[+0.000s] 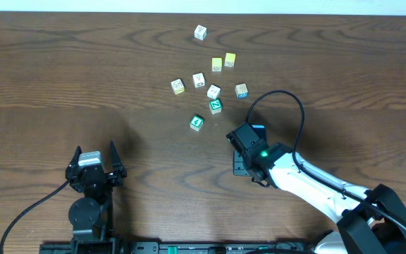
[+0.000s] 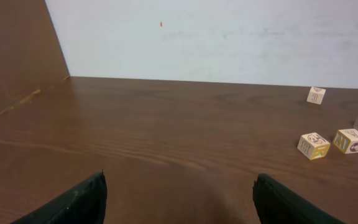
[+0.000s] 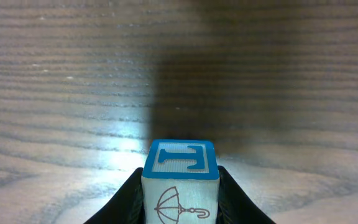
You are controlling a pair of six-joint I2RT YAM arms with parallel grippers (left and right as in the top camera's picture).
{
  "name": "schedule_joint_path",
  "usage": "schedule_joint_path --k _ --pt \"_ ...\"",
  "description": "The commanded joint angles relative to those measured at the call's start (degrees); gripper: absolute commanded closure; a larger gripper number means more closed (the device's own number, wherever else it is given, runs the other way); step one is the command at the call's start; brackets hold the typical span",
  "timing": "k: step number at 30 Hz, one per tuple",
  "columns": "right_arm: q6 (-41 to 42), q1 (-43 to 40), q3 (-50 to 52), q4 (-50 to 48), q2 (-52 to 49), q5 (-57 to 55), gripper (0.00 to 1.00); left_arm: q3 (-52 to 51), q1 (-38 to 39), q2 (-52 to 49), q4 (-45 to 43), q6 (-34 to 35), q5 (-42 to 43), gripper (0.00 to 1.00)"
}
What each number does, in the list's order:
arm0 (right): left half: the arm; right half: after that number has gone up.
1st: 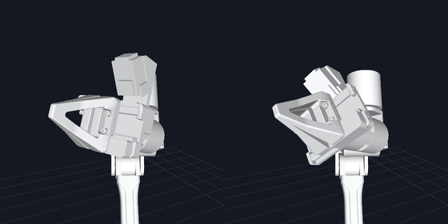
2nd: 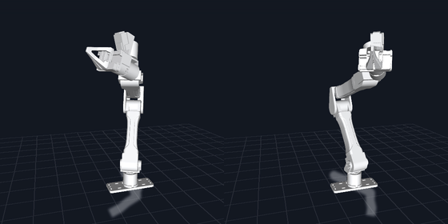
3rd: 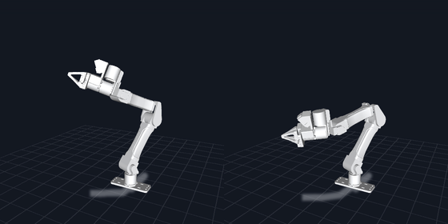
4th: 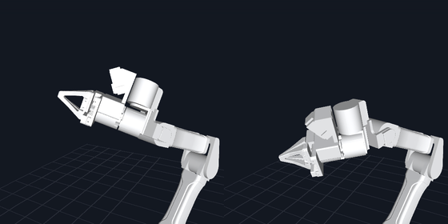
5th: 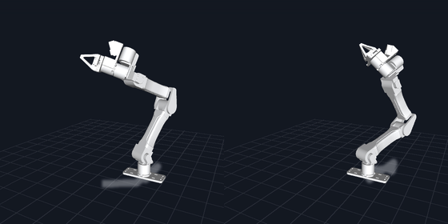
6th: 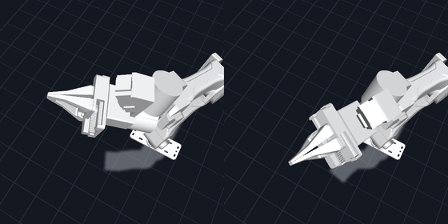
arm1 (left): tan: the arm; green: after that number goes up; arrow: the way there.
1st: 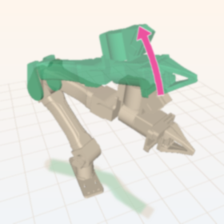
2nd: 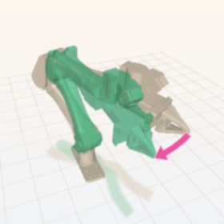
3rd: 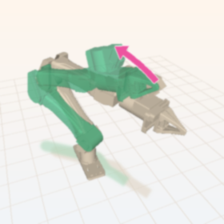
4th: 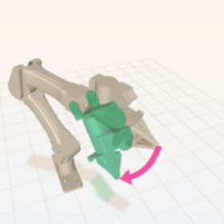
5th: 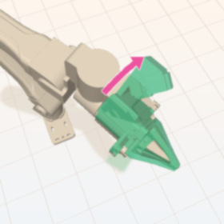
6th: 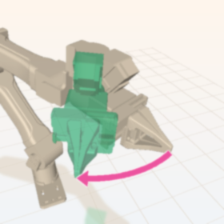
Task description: Lift 4 blocks
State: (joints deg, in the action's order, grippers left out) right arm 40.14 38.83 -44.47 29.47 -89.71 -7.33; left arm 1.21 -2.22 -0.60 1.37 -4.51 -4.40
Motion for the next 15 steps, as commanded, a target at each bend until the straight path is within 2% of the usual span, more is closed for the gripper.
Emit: schedule_joint_path --k 1,6,12,14,15 --pt "0.94 0.26 2.03 -2.75 1.2 -1.05 0.91 -0.98 -0.28 0.26 2.45 0.26 -0.72 0.25" --pt "0.92 0.26 5.2 -10.16 1.2 -1.44 0.87 -0.98 -0.28 0.26 2.45 0.26 -0.72 0.24" --pt "0.68 0.26 6.08 -11.91 1.2 -1.4 0.82 -0.98 -0.28 0.26 2.45 0.26 -0.72 0.25" --pt "0.5 0.26 6.08 -11.91 1.18 -1.42 0.73 -0.98 -0.28 0.26 2.45 0.26 -0.72 0.25" --pt "0.5 0.26 6.08 -11.89 1.2 -1.4 0.64 -0.98 -0.28 0.26 2.45 0.26 -0.72 0.24"
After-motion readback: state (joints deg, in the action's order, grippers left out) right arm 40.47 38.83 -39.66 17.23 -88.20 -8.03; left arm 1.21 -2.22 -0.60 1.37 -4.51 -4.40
